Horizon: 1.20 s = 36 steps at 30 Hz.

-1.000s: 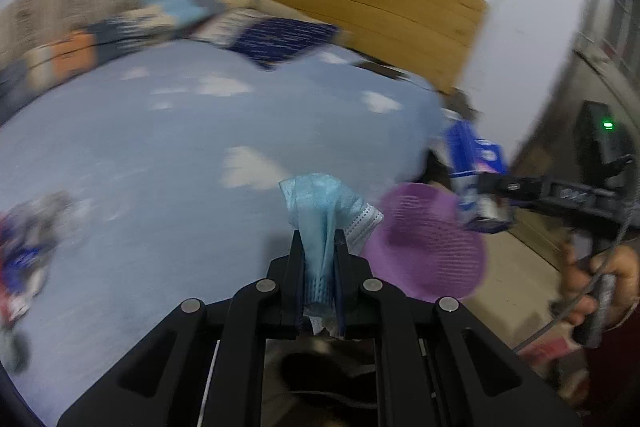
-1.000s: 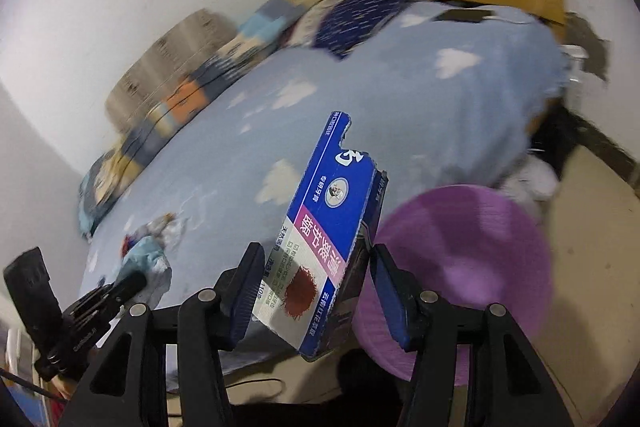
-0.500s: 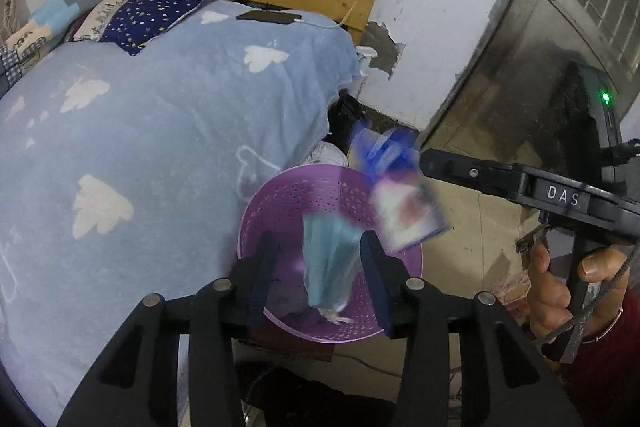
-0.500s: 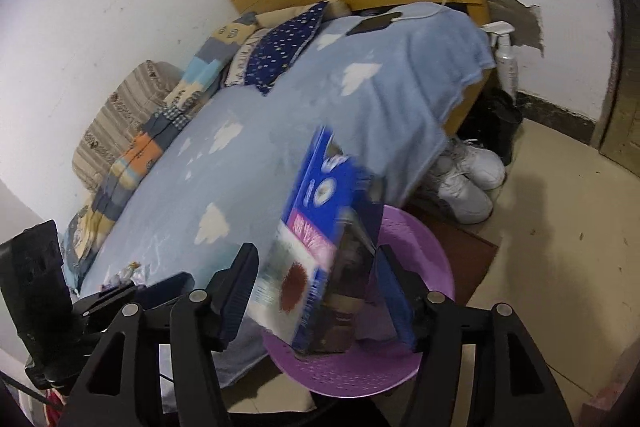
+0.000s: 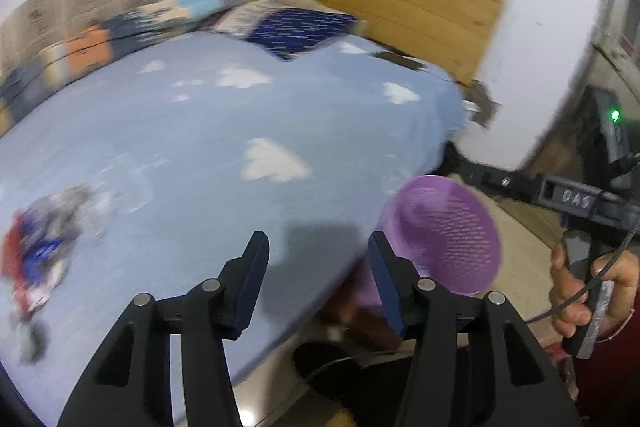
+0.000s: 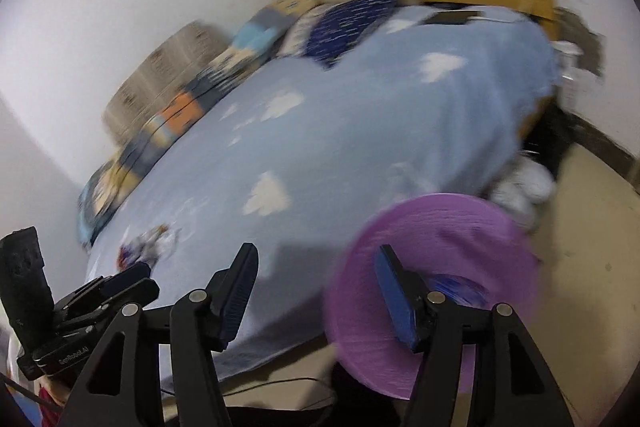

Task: Collect trash
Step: 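Move both open tools back over the trash pile on the bed, then grasp the grey sock with the left tool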

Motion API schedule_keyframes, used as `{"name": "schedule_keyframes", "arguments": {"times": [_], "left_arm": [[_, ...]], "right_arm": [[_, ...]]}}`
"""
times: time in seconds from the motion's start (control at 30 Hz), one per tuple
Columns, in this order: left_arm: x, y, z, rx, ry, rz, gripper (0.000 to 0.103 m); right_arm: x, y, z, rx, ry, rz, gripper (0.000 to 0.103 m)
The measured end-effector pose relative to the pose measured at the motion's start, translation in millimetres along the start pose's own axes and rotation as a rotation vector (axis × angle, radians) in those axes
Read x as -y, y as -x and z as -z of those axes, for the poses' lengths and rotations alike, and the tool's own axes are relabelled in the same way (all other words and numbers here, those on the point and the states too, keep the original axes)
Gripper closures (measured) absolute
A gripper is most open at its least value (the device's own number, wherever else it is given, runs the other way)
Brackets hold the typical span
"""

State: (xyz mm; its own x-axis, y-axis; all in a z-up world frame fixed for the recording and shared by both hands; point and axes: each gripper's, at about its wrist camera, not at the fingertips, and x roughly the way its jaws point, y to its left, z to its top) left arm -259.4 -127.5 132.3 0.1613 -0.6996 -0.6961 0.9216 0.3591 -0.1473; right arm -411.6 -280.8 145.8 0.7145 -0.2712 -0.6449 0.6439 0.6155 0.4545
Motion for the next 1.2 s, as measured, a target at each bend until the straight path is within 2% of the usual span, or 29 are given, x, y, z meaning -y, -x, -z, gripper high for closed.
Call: {"name": "schedule_keyframes", "arguments": {"times": [0.07,0.17,0.3,0.5,0.6,0.63,0.7,0.77,0.87,1.0,1.03,1.07,1.17,1.2], "left_arm": [[-20.2,16.3,8.6,0.006,0.019,-0.042,0.052],[-55.9,44.3,25.8,0.024,0.054,-0.135,0.046],[-111.6,77.4,50.6,0.049,0.161,-0.227,0.04],[-226.0,113.8,101.8,0.093,0.507,-0.354,0.039],[-278.1,109.4,123.3,0.038,0.661,-0.41,0.038],[-292.4,107.6,131.9,0.022,0.726,-0.404,0.038],[-318.7,99.9,142.1,-0.008,0.847,-0.363,0.038],[-333.7,92.1,148.4,-0.019,0.919,-0.378,0.038],[-348.8,74.3,145.0,-0.022,0.971,-0.38,0.039],[-349.1,44.9,139.2,-0.07,0.952,-0.379,0.039],[-349.4,38.7,138.4,-0.086,0.945,-0.382,0.045],[-350.5,30.3,138.7,-0.107,0.946,-0.389,0.057],[-352.2,30.8,140.5,-0.098,0.962,-0.395,0.066],[-351.0,34.4,139.9,-0.09,0.96,-0.395,0.073]], "right_arm": [[-29.4,-12.2,-1.2,-0.017,0.052,-0.035,0.039],[-78.7,-30.1,-4.4,-0.041,0.138,-0.094,0.039],[-140.8,-52.9,-5.1,-0.079,0.21,-0.175,0.039],[-215.4,-91.1,5.9,-0.147,0.274,-0.237,0.039],[-243.6,-114.7,14.7,-0.169,0.273,-0.253,0.038],[-250.7,-125.0,19.3,-0.178,0.273,-0.256,0.038],[-256.3,-137.9,28.5,-0.193,0.268,-0.255,0.038],[-257.7,-152.9,39.6,-0.23,0.274,-0.255,0.038],[-254.5,-166.2,48.1,-0.271,0.276,-0.238,0.038],[-248.2,-167.7,43.3,-0.27,0.269,-0.236,0.038],[-247.3,-167.6,41.3,-0.264,0.267,-0.235,0.038],[-244.9,-168.3,39.1,-0.26,0.262,-0.231,0.038],[-243.1,-175.9,32.4,-0.266,0.236,-0.229,0.038],[-243.9,-178.4,30.8,-0.268,0.232,-0.229,0.038]]}}
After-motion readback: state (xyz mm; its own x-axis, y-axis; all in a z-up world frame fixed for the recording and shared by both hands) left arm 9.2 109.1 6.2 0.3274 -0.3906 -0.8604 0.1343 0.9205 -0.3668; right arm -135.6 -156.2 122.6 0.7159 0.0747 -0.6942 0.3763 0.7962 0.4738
